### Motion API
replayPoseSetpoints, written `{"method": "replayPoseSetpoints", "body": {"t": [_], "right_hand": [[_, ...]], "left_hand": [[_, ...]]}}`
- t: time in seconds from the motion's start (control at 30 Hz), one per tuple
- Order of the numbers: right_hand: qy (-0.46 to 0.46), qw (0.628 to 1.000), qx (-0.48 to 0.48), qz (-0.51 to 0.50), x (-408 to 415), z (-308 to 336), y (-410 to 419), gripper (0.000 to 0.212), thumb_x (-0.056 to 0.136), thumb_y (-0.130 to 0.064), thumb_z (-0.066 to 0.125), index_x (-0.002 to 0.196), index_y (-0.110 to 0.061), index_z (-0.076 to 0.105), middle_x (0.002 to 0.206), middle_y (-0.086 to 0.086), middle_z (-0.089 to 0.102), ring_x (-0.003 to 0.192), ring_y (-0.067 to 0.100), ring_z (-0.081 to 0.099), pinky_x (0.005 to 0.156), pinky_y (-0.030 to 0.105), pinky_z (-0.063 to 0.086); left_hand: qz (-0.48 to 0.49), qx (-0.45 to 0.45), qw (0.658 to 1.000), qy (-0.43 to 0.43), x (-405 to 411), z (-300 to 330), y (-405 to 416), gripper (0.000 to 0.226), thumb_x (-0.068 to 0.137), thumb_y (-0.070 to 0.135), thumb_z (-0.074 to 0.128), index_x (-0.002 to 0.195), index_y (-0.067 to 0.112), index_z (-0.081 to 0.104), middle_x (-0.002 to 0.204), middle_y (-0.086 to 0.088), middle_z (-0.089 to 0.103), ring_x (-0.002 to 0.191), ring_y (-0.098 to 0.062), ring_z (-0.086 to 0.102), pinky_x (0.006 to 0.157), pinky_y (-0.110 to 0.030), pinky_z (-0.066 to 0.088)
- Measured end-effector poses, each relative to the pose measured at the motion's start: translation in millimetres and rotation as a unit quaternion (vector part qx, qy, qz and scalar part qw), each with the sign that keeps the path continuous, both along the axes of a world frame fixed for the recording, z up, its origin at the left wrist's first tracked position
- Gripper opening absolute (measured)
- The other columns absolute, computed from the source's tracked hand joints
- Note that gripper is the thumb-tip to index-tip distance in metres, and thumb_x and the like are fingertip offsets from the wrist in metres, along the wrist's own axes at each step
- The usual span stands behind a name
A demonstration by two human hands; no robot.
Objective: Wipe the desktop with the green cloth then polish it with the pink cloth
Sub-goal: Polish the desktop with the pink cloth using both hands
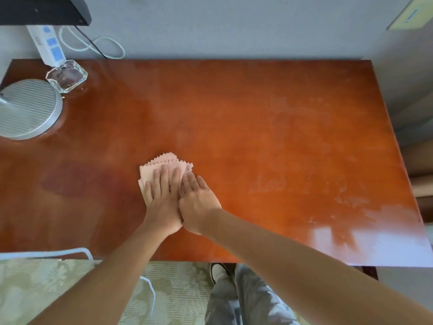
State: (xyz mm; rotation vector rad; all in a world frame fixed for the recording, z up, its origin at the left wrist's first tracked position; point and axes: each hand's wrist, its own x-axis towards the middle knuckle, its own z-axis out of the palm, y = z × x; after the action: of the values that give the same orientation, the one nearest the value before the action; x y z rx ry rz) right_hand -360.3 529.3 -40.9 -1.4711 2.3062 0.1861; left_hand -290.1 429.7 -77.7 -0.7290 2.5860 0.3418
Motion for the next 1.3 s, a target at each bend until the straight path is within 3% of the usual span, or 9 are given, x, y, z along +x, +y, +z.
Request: {"method": "replayPoseSetpoints", "body": {"t": [0.3, 0.57, 0.63, 0.7, 0.8, 0.9, 1.03, 1.1, 1.3], "right_hand": [[-0.044, 0.998, -0.032, 0.029, 94.4, -0.8, 89.8, 0.066, 0.102, -0.025, 0.039, 0.152, 0.010, 0.014, 0.159, 0.035, 0.004, 0.149, 0.048, -0.005, 0.121, 0.056, -0.006], [-0.054, 0.998, -0.008, -0.011, 81.4, 4.5, 115.8, 0.069, 0.101, -0.029, 0.039, 0.155, 0.003, 0.011, 0.163, 0.024, 0.000, 0.151, 0.038, -0.013, 0.119, 0.056, -0.013], [-0.061, 0.996, -0.031, -0.056, 66.8, 10.0, 133.8, 0.072, 0.094, -0.030, 0.049, 0.153, 0.002, 0.025, 0.162, 0.021, 0.017, 0.152, 0.036, 0.004, 0.121, 0.057, 0.000], [-0.064, 0.992, -0.042, -0.100, 53.8, 14.5, 155.7, 0.071, 0.080, -0.031, 0.065, 0.142, -0.001, 0.051, 0.150, 0.017, 0.046, 0.145, 0.033, 0.033, 0.115, 0.056, 0.029], [-0.052, 0.983, -0.090, -0.154, 41.7, 8.4, 185.4, 0.064, 0.077, -0.027, 0.052, 0.134, -0.001, 0.060, 0.142, 0.015, 0.055, 0.138, 0.033, 0.044, 0.105, 0.058, 0.043], [-0.046, 0.975, -0.104, -0.189, 27.5, 3.0, 196.1, 0.067, 0.080, -0.024, 0.034, 0.140, -0.001, 0.054, 0.148, 0.014, 0.048, 0.143, 0.034, 0.036, 0.109, 0.062, 0.036], [-0.036, 0.976, -0.076, -0.200, -8.0, -3.1, 190.9, 0.070, 0.083, -0.021, 0.042, 0.150, -0.005, 0.040, 0.160, 0.010, 0.032, 0.151, 0.033, 0.012, 0.119, 0.063, 0.014], [-0.023, 0.974, -0.057, -0.217, -38.2, -5.5, 185.5, 0.068, 0.088, -0.020, 0.038, 0.155, -0.010, 0.031, 0.164, 0.006, 0.021, 0.153, 0.031, 0.001, 0.121, 0.059, 0.000], [0.010, 0.961, -0.057, -0.270, -104.4, 1.4, 169.6, 0.049, 0.095, -0.021, 0.038, 0.142, -0.017, 0.051, 0.156, -0.002, 0.039, 0.151, 0.035, 0.014, 0.121, 0.058, 0.008]], "left_hand": [[-0.036, -0.014, 0.999, -0.009, 99.2, 10.6, 85.2, 0.091, 0.102, 0.044, 0.037, 0.150, 0.018, -0.037, 0.156, -0.010, -0.045, 0.144, -0.029, -0.043, 0.122, -0.052, -0.017], [-0.054, -0.017, 0.997, -0.045, 80.9, 11.6, 110.7, 0.095, 0.102, 0.044, 0.033, 0.141, 0.015, -0.048, 0.150, -0.013, -0.052, 0.136, -0.032, -0.052, 0.120, -0.054, -0.020], [-0.064, -0.017, 0.997, -0.032, 63.8, 7.3, 125.6, 0.096, 0.101, 0.043, 0.034, 0.139, 0.016, -0.050, 0.150, -0.014, -0.052, 0.136, -0.033, -0.052, 0.119, -0.055, -0.020], [-0.082, -0.013, 0.996, -0.020, 45.3, 2.2, 144.7, 0.097, 0.100, 0.041, 0.034, 0.139, 0.018, -0.051, 0.151, -0.014, -0.050, 0.137, -0.033, -0.051, 0.119, -0.056, -0.021], [-0.108, -0.009, 0.994, 0.012, 23.5, -4.9, 171.0, 0.095, 0.099, 0.041, 0.036, 0.143, 0.020, -0.046, 0.157, -0.015, -0.042, 0.142, -0.034, -0.044, 0.119, -0.057, -0.021], [-0.127, -0.007, 0.992, 0.018, 4.9, -6.8, 181.4, 0.092, 0.098, 0.040, 0.034, 0.146, 0.020, -0.043, 0.159, -0.015, -0.039, 0.145, -0.034, -0.040, 0.119, -0.057, -0.020], [-0.149, 0.018, 0.988, 0.049, -36.8, -3.5, 167.6, 0.076, 0.091, 0.047, 0.009, 0.150, 0.026, -0.035, 0.159, -0.008, -0.040, 0.146, -0.029, -0.039, 0.120, -0.053, -0.020], [-0.148, 0.029, 0.987, 0.052, -69.8, -3.3, 157.7, 0.074, 0.098, 0.050, 0.014, 0.154, 0.028, -0.029, 0.162, -0.007, -0.036, 0.148, -0.026, -0.037, 0.121, -0.051, -0.019], [-0.168, 0.066, 0.979, 0.090, -122.5, 2.4, 133.7, 0.071, 0.104, 0.055, 0.018, 0.162, 0.024, -0.009, 0.168, -0.004, -0.022, 0.154, -0.022, -0.024, 0.125, -0.047, -0.010]]}}
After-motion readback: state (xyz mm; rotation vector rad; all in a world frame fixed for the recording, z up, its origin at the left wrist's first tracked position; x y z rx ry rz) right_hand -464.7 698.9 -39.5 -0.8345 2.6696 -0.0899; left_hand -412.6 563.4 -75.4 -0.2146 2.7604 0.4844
